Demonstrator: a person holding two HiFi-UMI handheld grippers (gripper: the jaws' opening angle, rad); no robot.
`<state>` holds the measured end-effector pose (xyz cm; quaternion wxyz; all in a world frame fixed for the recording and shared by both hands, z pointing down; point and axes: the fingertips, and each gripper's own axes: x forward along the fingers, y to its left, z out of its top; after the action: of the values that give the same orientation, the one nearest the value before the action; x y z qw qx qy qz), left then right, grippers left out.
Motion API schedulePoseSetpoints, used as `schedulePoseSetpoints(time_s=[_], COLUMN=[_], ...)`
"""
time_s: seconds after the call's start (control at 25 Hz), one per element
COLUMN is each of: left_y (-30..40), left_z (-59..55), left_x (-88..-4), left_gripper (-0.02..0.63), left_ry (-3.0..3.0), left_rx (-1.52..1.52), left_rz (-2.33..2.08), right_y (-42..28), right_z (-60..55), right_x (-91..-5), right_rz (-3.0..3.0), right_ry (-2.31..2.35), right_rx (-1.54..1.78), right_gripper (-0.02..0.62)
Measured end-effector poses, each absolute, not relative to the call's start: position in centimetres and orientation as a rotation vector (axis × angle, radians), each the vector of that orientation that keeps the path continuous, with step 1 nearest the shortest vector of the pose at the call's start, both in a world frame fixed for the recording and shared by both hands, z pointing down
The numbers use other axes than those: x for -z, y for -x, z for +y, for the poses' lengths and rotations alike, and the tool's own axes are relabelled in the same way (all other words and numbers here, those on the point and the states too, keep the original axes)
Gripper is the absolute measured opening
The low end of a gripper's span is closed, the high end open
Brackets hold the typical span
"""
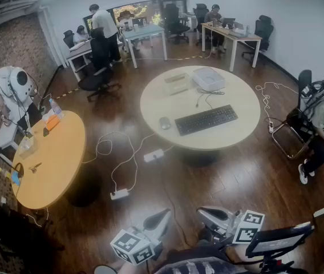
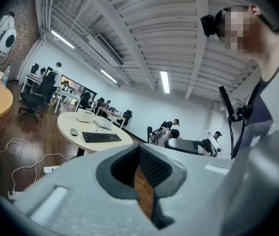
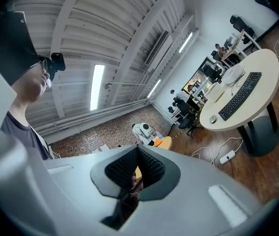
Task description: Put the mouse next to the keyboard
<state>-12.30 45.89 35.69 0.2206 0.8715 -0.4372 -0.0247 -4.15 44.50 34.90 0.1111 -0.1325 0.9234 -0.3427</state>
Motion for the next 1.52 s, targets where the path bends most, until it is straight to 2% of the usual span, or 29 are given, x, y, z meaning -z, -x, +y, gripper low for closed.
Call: schedulePoseSetpoints(time_s=[0.24, 0.48, 0.88, 1.24, 1.52], left_y=[7.4, 3.7, 2.2, 5.2, 12.0], left_z=[42.5, 38.5, 34.1, 31.1, 28.3], left_x=[-34.9, -34.8, -34.5, -35.1, -35.1], left_gripper=[-0.003, -0.003, -0.003, -0.003, -0.003], left_ry=[-2.410, -2.368, -2.384, -2.426, -2.459], left_rx=[0.042, 0.016, -0.044, 0.011, 0.081], left_rz=[-1.213, -1.297, -1.382, -1.324, -1.239], right_y=[-0.4, -4.8, -6.2, -3.7, 4.0], right_z=[40.9, 36.5, 32.6, 30.4, 28.4], right_x=[-33.6, -34.4, -33.9, -34.2, -34.6], right_rz=[2.644, 2.687, 2.761, 2.777, 2.797], right_ry=[0.328, 0.275, 0.187, 0.313, 0.417], right_rx=[1.148, 1.117, 1.079, 1.079, 1.097], right_gripper=[0.000, 0.000, 0.000, 0.000, 0.000])
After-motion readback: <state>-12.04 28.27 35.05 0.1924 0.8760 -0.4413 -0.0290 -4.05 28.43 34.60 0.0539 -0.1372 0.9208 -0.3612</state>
